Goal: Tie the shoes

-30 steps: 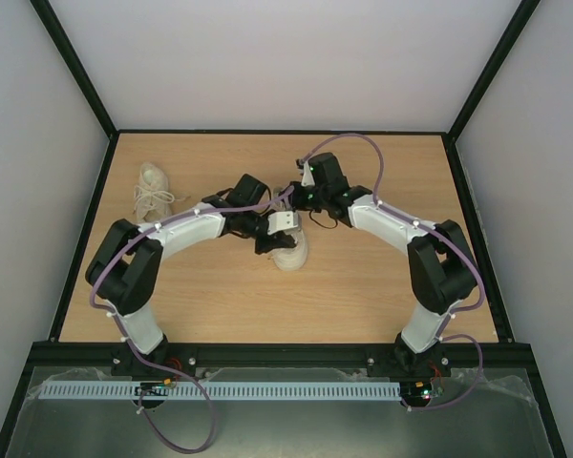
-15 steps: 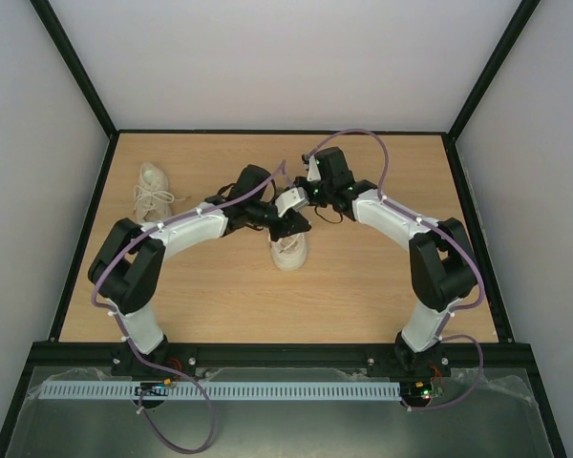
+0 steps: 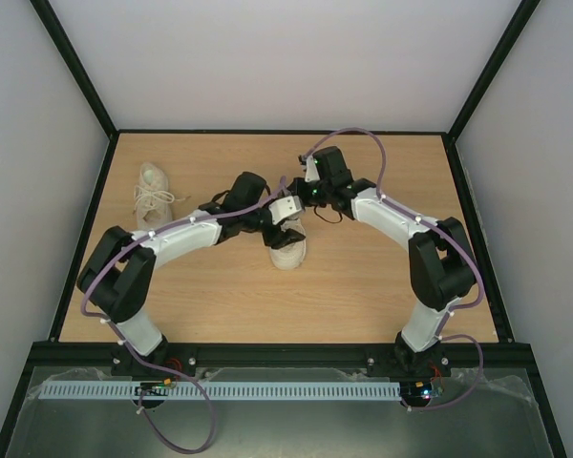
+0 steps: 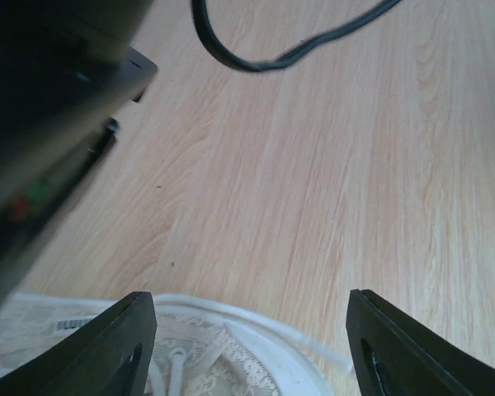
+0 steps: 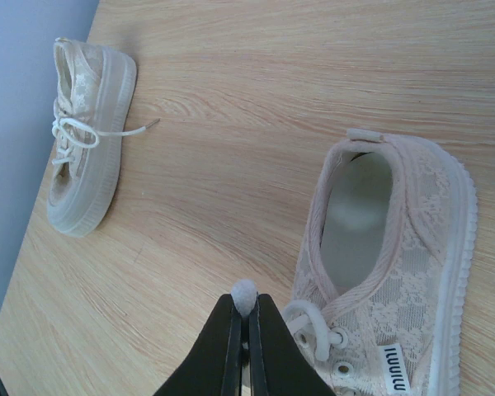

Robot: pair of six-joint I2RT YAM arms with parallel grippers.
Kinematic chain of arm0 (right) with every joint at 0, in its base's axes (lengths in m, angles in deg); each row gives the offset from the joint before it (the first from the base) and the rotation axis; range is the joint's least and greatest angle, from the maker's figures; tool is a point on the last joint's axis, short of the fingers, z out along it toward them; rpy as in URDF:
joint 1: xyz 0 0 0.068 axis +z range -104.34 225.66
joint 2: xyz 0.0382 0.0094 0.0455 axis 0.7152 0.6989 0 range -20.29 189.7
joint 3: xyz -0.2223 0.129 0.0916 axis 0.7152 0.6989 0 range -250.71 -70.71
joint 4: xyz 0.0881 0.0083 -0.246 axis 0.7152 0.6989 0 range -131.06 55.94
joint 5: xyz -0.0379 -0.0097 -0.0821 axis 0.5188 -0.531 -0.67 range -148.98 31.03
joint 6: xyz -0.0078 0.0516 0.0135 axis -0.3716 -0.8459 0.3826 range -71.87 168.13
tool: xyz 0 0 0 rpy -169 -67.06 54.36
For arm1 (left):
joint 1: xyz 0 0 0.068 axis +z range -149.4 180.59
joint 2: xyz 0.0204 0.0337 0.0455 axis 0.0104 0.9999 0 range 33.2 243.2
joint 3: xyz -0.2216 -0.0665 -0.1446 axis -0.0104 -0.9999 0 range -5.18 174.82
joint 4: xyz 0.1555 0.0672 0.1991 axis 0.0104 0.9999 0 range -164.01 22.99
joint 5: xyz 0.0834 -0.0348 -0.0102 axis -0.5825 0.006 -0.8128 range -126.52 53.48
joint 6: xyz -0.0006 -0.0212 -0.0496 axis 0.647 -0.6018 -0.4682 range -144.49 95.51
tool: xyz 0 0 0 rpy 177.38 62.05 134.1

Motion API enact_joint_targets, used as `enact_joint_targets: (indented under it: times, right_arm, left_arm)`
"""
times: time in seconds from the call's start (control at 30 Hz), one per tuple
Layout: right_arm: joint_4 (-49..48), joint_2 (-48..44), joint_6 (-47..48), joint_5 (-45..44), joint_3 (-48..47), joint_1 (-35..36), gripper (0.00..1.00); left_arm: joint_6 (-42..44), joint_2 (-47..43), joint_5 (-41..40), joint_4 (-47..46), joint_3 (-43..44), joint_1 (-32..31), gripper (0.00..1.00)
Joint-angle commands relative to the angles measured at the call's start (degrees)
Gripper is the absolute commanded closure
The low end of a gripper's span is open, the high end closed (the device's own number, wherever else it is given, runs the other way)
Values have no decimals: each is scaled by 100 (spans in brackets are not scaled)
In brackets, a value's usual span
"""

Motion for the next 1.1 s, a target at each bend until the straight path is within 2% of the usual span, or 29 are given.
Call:
enact_joint_targets:
  times: [0.0,0.13,0.23,0.4,0.47,0.53,0.7,0.93,1.07]
  right_arm:
    - [222,100,84,160,-143,36,99]
    - [205,75,50,153,-104,32,99]
    - [214,28,32,148,-88,32,99]
    - [164,-45,-223,81,16,36,99]
    - [69,-98,-371,11,137,51,99]
    - [-22,-138,-432,-50,239,79,99]
    - [-204,-245,-385,-85,412,263,99]
    - [-530,-474,-615,-316,657,529,99]
    - [-996,-419,-1178,-238,800,568,99]
  left_arm:
    - [911,-295,-483,436,-2,-12,31]
    - [1114,-374,-500,612,-98,-4,28]
    - [1155,-481,-248,868,-32,107,30]
    - [1081,-710,981,1609,282,748,39]
    - [1000,-802,1355,1602,204,1074,44]
    - [942,-830,1392,1489,82,1281,48]
    - [789,-788,1336,934,-300,1552,49]
    - [286,-532,919,-594,-828,1655,38]
    - [362,-402,789,-1122,-986,1477,34]
